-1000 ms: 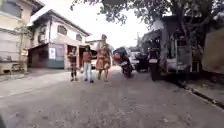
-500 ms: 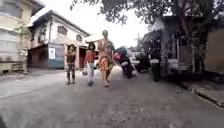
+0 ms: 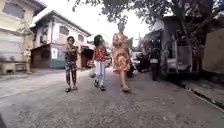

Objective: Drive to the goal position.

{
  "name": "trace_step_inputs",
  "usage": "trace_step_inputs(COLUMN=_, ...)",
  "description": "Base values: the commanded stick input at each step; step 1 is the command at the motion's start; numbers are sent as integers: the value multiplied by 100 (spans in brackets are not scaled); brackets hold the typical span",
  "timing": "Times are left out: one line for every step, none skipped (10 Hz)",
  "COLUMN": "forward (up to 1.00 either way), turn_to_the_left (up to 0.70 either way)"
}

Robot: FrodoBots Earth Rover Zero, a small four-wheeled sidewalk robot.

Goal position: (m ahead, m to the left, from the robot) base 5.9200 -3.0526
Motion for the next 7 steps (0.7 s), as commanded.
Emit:
trace_step_inputs(forward=0, turn_to_the_left=0)
trace_step_inputs(forward=0, turn_to_the_left=31)
trace_step_inputs(forward=0, turn_to_the_left=45)
trace_step_inputs(forward=0, turn_to_the_left=45)
trace_step_inputs(forward=0, turn_to_the_left=45)
trace_step_inputs(forward=0, turn_to_the_left=45)
trace_step_inputs(forward=0, turn_to_the_left=45)
